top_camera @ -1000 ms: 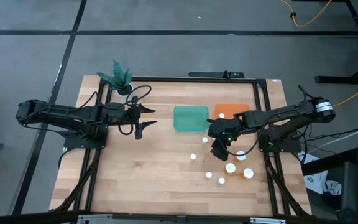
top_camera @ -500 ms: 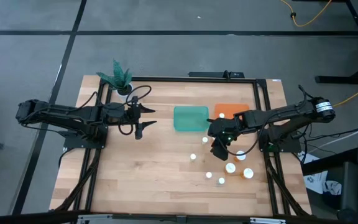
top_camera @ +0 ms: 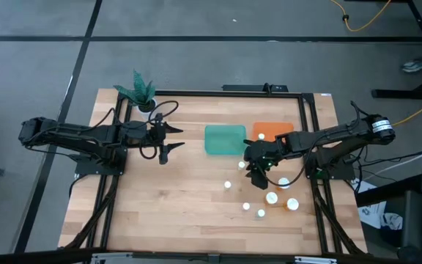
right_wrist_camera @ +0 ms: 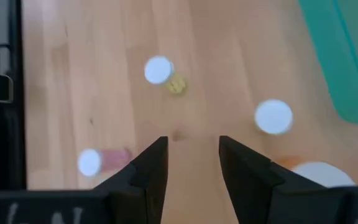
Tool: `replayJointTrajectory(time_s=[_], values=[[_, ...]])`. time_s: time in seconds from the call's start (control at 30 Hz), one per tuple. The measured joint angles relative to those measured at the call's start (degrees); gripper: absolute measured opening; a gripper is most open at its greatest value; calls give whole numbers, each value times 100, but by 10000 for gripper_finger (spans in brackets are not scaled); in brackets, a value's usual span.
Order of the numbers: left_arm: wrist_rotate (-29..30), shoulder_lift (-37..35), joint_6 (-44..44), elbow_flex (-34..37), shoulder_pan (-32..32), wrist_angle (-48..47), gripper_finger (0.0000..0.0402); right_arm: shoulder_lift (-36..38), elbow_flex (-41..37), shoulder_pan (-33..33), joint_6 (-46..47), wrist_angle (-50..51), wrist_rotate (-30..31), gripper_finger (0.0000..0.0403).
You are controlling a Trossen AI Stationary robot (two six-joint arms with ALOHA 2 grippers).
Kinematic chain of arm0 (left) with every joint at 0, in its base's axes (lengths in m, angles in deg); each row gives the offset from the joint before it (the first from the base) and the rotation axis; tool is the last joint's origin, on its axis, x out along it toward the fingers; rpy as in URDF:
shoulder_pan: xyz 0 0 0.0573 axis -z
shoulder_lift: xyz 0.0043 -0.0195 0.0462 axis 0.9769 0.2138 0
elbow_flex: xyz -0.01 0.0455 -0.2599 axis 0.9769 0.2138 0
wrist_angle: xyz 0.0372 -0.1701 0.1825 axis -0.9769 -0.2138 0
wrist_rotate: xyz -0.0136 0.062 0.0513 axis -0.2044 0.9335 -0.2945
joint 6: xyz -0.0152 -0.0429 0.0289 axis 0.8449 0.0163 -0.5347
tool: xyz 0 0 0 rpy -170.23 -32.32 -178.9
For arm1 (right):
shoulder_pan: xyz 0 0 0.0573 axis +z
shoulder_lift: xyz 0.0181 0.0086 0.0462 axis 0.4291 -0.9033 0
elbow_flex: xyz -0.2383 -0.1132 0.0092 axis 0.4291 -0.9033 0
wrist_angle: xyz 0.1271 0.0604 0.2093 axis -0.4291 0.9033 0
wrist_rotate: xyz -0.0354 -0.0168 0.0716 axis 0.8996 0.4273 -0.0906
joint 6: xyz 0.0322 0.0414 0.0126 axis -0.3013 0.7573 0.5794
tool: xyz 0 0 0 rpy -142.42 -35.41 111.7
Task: Pick and place medicine bottles into bin by pill shape (circle, oval)
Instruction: Put the yellow pill bottle into the orange bin
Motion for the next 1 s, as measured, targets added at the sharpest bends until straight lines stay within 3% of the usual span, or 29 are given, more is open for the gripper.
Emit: replayJointTrajectory(time_s=[0.27, 0.5, 0.77, 1.0], values=[[1, -1, -2, 0, 0, 0, 214, 0, 0, -15, -241, 75, 221, 145], [1, -1, 0, 0, 0, 0, 214, 0, 0, 112, 692, -199, 1778, 145], [0, -2, -2, -2, 0, 0, 214, -111, -4, 107, 292, 17, 1700, 145], [2, 0, 0, -2, 0, -24, 214, -582, -2, 136, -1536, -12, 1251, 145]])
